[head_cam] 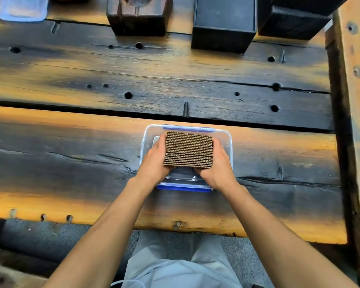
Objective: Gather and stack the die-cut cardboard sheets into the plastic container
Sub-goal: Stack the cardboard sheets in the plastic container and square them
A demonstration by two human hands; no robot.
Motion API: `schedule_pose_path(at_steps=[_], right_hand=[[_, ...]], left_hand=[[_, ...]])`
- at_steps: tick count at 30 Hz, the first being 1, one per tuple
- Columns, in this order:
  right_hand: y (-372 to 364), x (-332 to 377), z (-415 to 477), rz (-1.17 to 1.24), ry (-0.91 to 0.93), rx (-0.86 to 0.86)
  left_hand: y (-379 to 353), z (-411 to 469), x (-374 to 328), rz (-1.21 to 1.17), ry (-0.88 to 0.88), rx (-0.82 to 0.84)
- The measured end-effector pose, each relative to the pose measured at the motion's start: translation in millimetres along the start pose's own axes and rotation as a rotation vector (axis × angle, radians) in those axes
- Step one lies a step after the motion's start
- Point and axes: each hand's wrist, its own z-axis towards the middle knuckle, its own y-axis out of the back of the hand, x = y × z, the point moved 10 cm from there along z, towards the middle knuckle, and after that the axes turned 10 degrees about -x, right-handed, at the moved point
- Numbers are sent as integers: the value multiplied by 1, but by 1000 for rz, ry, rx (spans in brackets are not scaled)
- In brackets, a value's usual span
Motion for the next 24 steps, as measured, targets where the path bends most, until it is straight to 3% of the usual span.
schedule_pose_path(at_steps=[24], right_hand=[[-1,-7,4,-6,-33,-1]], left_hand=[[0,-3,-8,41,-25,27]])
